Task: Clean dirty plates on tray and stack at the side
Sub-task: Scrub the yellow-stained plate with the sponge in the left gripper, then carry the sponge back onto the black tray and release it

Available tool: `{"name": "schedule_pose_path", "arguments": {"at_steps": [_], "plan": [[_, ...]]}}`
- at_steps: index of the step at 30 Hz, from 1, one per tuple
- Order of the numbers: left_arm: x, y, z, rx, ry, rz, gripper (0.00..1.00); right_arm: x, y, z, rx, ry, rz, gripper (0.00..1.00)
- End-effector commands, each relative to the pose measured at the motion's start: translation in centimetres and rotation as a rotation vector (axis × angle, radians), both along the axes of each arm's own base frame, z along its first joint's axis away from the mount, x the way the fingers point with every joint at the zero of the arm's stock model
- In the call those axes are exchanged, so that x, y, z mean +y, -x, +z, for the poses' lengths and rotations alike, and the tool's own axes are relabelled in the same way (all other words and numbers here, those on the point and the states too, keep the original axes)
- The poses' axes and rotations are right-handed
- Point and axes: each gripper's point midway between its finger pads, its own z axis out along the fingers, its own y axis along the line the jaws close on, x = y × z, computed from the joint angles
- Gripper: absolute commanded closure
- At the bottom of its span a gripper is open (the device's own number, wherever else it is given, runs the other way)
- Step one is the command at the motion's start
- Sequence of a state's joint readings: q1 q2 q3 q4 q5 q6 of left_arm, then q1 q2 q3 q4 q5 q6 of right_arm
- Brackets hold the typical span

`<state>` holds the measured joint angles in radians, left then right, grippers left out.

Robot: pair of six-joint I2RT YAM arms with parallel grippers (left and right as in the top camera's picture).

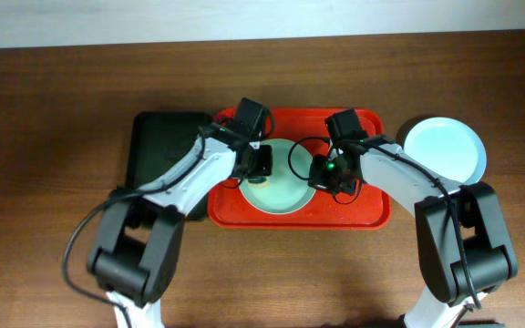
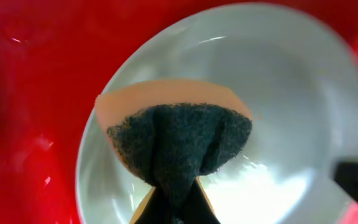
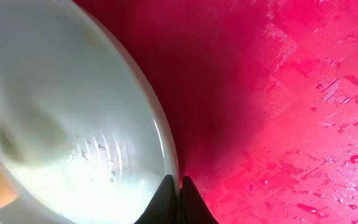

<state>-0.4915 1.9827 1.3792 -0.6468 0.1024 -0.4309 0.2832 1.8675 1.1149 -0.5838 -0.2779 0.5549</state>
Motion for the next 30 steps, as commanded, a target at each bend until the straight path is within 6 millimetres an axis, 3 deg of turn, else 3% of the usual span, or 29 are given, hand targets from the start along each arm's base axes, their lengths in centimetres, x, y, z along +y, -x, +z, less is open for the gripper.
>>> {"name": "schedule_pose_path", "arguments": {"at_steps": [1, 5, 8, 15, 23, 27, 30], "plan": [[0.4, -0.1, -3.3, 0.038, -0.045, -0.01, 1.0, -0.1, -0.1, -0.3, 0.001, 0.023, -0.005, 0.96], [0.2, 0.6, -5.2, 0.091, -0.042, -0.018, 1.0, -0.1, -0.1, -0.3, 0.001, 0.023, -0.005, 0.96], [-1.4, 2.0, -5.6, 0.165, 0.051, -0.054, 1.0, 0.2, 0.0, -0.3, 0.001, 0.023, 0.003, 0.96], [-4.0, 3.3, -4.7, 0.225, 0.202, -0.12, 1.0, 2.0, 0.5, -0.2, -0.015, 0.018, 0.052, 0.96], [-7.3, 3.5, -2.5, 0.237, 0.409, -0.19, 1.0, 2.2, 0.4, -0.1, -0.023, 0.016, 0.06, 0.96], [-7.6, 2.9, -0.8, 0.204, 0.42, -0.245, 1.0, 2.2, 0.4, -0.1, -0.024, 0.017, 0.063, 0.96], [-4.9, 1.0, 0.6, 0.144, 0.247, -0.213, 1.0, 2.2, 0.4, -0.1, -0.024, 0.016, 0.063, 0.96]]}}
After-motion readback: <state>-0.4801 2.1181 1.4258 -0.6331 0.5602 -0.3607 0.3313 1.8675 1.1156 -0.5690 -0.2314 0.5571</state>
